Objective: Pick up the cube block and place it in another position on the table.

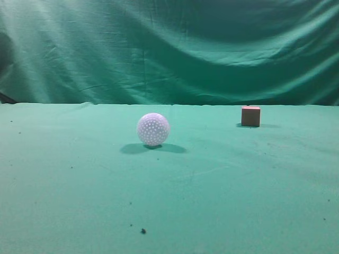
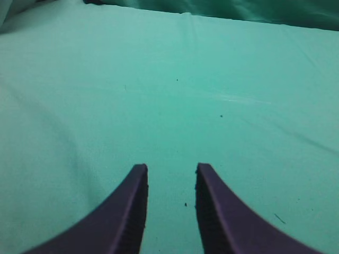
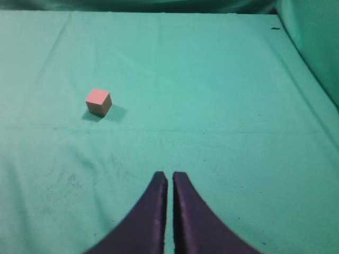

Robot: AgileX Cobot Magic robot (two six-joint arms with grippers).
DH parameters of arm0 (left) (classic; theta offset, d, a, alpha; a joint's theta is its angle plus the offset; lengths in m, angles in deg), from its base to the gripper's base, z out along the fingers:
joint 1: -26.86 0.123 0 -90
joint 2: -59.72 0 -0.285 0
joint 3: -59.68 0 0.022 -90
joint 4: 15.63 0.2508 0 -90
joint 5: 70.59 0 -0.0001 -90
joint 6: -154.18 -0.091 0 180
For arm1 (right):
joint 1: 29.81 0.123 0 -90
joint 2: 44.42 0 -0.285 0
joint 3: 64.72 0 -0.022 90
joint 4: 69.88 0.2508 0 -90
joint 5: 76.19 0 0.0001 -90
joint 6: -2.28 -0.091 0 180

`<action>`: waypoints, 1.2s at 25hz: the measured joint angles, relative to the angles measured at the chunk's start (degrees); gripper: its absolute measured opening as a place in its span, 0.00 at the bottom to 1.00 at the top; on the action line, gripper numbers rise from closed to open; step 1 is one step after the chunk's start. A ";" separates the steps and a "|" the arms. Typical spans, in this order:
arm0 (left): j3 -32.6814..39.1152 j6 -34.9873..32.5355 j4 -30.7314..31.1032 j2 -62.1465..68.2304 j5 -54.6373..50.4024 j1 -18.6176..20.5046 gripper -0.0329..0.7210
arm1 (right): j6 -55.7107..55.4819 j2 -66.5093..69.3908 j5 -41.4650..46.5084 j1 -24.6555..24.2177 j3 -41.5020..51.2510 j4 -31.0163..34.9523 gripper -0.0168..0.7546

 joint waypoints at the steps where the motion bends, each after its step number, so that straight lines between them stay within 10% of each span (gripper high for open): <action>1: 0.00 0.00 0.00 0.00 0.00 0.00 0.39 | 0.00 -1.88 -1.52 -1.05 2.98 0.24 0.02; 12: 0.00 0.00 0.00 0.00 0.00 0.00 0.39 | -0.86 -20.93 -12.37 -5.95 24.36 1.79 0.02; 30: 0.00 0.00 0.00 0.00 0.00 0.00 0.39 | -0.98 -21.78 -10.91 -5.95 24.82 3.74 0.02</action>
